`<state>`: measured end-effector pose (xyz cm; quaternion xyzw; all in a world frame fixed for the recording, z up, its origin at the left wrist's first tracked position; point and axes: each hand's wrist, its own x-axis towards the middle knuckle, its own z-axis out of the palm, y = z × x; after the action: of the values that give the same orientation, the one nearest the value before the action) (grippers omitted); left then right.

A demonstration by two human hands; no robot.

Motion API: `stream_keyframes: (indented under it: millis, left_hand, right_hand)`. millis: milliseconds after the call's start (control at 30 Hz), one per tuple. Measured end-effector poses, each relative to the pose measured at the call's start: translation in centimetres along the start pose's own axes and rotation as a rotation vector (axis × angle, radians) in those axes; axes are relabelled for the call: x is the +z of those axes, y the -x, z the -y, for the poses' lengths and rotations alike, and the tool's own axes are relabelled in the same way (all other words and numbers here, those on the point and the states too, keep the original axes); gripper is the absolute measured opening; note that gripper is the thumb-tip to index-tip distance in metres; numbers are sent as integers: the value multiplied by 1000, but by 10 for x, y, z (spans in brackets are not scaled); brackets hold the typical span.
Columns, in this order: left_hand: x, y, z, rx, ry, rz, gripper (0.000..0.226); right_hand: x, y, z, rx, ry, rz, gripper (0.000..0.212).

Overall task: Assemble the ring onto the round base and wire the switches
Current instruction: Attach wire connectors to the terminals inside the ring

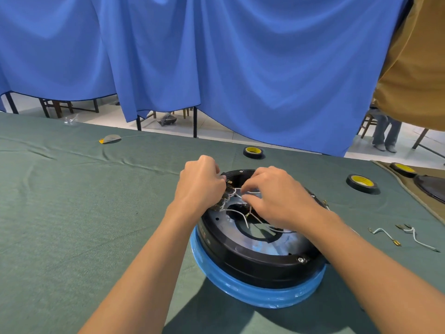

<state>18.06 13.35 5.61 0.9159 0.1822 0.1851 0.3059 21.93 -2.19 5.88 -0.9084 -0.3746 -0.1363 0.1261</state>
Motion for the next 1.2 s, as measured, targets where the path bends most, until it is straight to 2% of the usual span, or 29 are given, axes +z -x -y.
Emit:
stream_keyframes:
  millis: [133,267,400,567,667,833,933,1100,1200]
  left_hand:
    - [22,14,-20,199,-268,-1,28]
    - [31,24,-28,259,-463,-1,30]
    - [23,28,-37,265,-400,8,32]
    - [35,56,-78,408,-171,113,24]
    - [52,64,-99,432,-223,184,25]
    - [87,62,-123,443,-215,244,42]
    - [109,60,-122,462,-389,323,54]
    - [115,53,-115,459,-452,349,50]
    - [114,52,-114,455,-444,354,45]
  right_hand:
    - [-15,35,-39,135,72,-112,21]
    - [-9,53,-65,318,-195,-227,17]
    - [6,47,-62,363,-333,-308,17]
    - [2,53,-75,343,-530,-345,17]
    - [-9,69,-97,309,-500,-298,19]
    - [-14,105,-148,426,-317,-233,17]
    - [-9,124,-171,474,-237,-209,17]
    - [-5,127,-181,527,-189,-225,18]
    - [-3,127,-176,492,-139,-219,22]
